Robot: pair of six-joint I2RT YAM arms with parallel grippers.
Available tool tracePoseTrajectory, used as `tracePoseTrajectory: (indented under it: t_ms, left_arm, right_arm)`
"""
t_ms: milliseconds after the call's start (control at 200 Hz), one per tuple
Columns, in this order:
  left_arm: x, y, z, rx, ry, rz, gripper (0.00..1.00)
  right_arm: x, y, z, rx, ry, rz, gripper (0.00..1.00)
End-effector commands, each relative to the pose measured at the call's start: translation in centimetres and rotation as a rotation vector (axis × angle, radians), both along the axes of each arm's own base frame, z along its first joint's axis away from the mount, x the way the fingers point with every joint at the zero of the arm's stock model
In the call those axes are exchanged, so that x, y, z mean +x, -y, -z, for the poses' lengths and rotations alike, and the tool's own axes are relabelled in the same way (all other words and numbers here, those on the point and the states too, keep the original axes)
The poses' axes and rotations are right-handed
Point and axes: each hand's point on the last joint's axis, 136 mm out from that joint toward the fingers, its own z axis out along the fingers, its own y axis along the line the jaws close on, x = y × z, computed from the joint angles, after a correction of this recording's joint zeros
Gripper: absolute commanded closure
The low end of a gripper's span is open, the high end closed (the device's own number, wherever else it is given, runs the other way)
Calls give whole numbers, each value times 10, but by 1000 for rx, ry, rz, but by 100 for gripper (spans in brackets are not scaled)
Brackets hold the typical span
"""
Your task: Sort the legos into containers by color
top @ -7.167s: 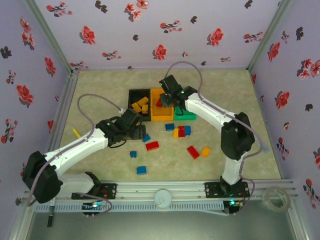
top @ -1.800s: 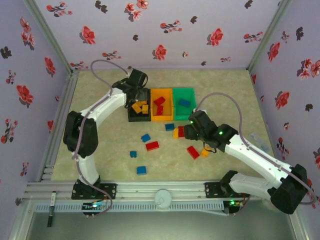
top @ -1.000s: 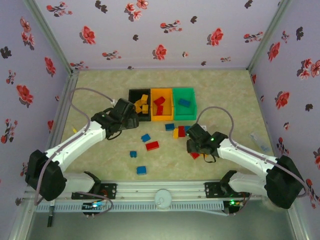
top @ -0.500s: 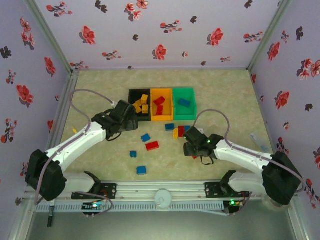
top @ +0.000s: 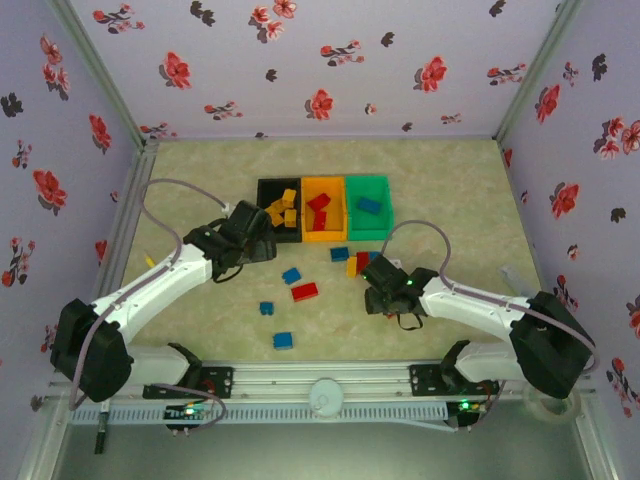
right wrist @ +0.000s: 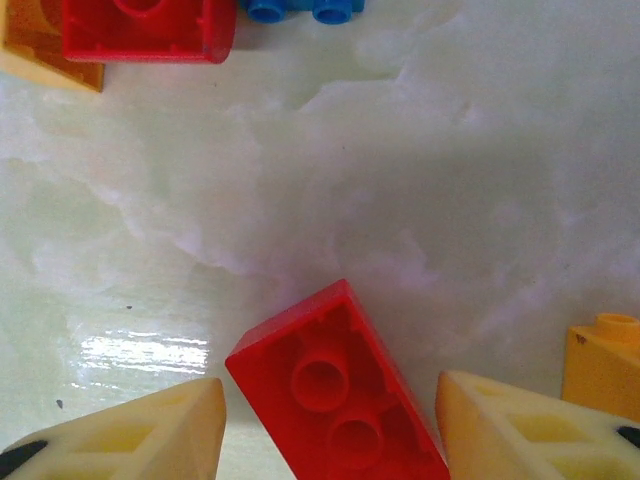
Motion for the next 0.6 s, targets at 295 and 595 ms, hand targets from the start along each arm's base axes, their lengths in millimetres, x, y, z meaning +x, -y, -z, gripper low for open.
tracePoseTrajectory:
  t_ms: [295,595]
  left_arm:
    - [-7,-4,3,5,-12,-14,19]
    - [-10,-5,-3,-4,-1,-13,19]
  right_arm:
    - [-2,0,7,-22,-19,6,57]
    - [11,-6,-13,-21,36,-12,70]
